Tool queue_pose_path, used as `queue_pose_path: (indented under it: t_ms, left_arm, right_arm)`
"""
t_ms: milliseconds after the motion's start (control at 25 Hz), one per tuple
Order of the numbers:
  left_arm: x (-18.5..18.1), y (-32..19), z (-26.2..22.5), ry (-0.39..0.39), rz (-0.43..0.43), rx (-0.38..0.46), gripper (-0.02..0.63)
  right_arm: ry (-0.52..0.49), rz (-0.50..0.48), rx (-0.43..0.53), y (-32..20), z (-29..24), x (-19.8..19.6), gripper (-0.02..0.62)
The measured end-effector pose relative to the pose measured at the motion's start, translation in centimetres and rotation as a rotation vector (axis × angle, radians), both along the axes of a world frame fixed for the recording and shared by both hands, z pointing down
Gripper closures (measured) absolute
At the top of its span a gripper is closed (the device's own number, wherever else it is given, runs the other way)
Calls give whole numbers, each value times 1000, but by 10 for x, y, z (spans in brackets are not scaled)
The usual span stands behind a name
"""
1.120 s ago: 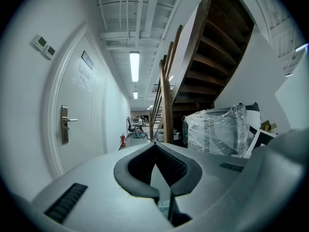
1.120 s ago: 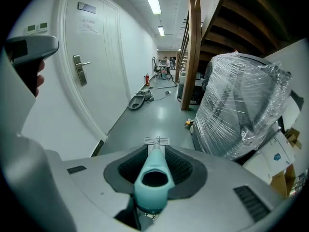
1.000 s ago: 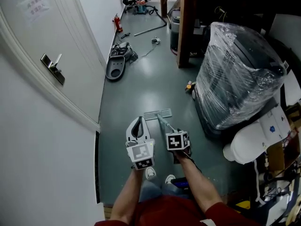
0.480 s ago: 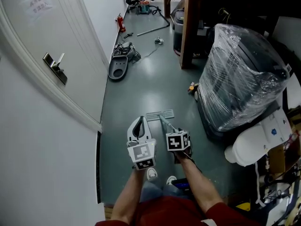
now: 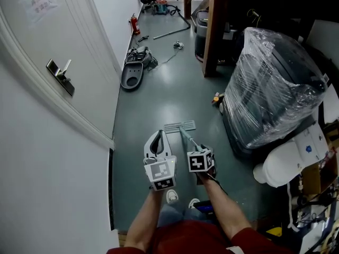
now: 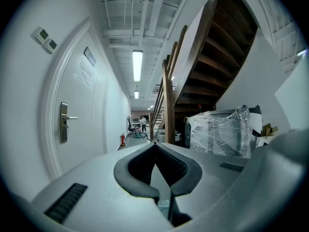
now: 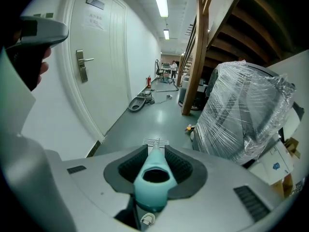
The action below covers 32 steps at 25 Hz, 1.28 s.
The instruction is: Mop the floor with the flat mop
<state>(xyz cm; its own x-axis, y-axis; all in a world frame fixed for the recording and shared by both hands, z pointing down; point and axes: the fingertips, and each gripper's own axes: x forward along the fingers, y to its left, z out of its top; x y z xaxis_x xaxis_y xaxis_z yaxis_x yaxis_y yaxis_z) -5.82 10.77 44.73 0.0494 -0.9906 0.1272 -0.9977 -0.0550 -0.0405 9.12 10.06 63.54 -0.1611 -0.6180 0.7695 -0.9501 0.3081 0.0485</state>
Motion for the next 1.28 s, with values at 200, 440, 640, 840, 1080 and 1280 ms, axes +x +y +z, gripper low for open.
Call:
queue_pose_path:
  t_ms: [200,440,640,840,1080,1280]
  left_arm:
    - [-18,-14,2,7,-7,-5,591]
    - [-45,-41,4,9,-2,-5,591]
    - [-70,-65,4,6,12,3,591]
    - [-82,-89,5,6,15,4,591]
    - [-85,-131,4,2,16,12,591]
    - [-80,-172,3,0,12,12,591]
  right_arm:
    - [-4,10,0,-22,-4,-14,476]
    - [8,26,5,-48,-2,-36,476]
    - [15,42,7,-72,0,-59,476]
    - [-6,61,4,-94,2,-67,477]
    - [0,62,10,-135,6,-71,477]
    - [-9,56,9,-171,-1,-70,476]
